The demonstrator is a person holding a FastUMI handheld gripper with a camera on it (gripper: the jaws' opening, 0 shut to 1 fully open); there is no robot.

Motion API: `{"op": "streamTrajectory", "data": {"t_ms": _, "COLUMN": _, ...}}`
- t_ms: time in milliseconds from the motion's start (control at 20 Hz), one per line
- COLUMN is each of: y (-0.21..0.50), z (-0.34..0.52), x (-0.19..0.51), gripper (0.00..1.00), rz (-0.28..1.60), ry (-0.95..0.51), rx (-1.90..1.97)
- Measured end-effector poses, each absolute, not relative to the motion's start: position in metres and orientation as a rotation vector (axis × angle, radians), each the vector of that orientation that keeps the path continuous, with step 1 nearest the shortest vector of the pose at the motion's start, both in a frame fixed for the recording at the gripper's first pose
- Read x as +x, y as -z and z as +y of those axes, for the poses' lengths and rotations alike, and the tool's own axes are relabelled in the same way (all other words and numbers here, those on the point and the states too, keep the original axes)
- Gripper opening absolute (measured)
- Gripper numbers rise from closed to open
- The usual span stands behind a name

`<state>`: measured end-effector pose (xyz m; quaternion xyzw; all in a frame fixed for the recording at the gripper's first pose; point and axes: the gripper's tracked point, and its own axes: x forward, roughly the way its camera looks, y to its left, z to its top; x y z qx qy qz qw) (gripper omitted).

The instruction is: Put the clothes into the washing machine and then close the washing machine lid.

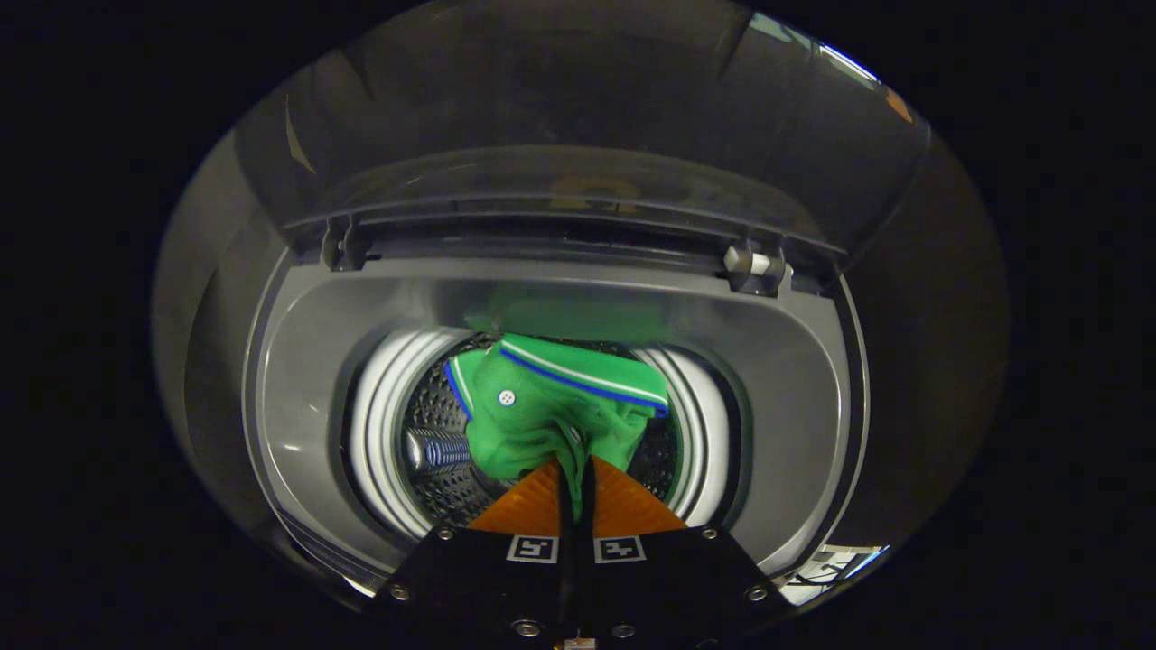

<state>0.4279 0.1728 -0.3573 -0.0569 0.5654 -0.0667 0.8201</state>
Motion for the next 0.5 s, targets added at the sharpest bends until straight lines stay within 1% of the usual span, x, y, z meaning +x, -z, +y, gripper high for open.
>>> {"op": "streamTrajectory", "data": {"t_ms": 150, "y": 0.358, "z": 0.172, "x": 0.425, "gripper": 0.0, "rz": 1.197, "ry": 0.154, "rx": -0.14}}
{"op": "streamTrajectory", "data": {"t_ms": 200, "y": 0.358, "z": 0.167, "x": 0.425, "gripper": 0.0, "rz": 1.197, "ry": 0.179, "rx": -0.158}}
{"op": "streamTrajectory", "data": {"t_ms": 250, "y": 0.355, "z": 0.16, "x": 0.421, "gripper": 0.03, "rz": 1.194, "ry": 0.222, "rx": -0.176}}
{"op": "streamTrajectory", "data": {"t_ms": 300, "y": 0.361, "z": 0.157, "x": 0.424, "gripper": 0.1, "rz": 1.17, "ry": 0.239, "rx": -0.166}}
{"op": "streamTrajectory", "data": {"t_ms": 400, "y": 0.338, "z": 0.168, "x": 0.437, "gripper": 0.68, "rz": 1.101, "ry": 0.224, "rx": -0.092}}
{"op": "streamTrajectory", "data": {"t_ms": 450, "y": 0.343, "z": 0.167, "x": 0.435, "gripper": 0.97, "rz": 1.097, "ry": 0.235, "rx": -0.077}}
{"op": "streamTrajectory", "data": {"t_ms": 500, "y": 0.34, "z": 0.165, "x": 0.433, "gripper": 0.96, "rz": 1.097, "ry": 0.246, "rx": -0.072}}
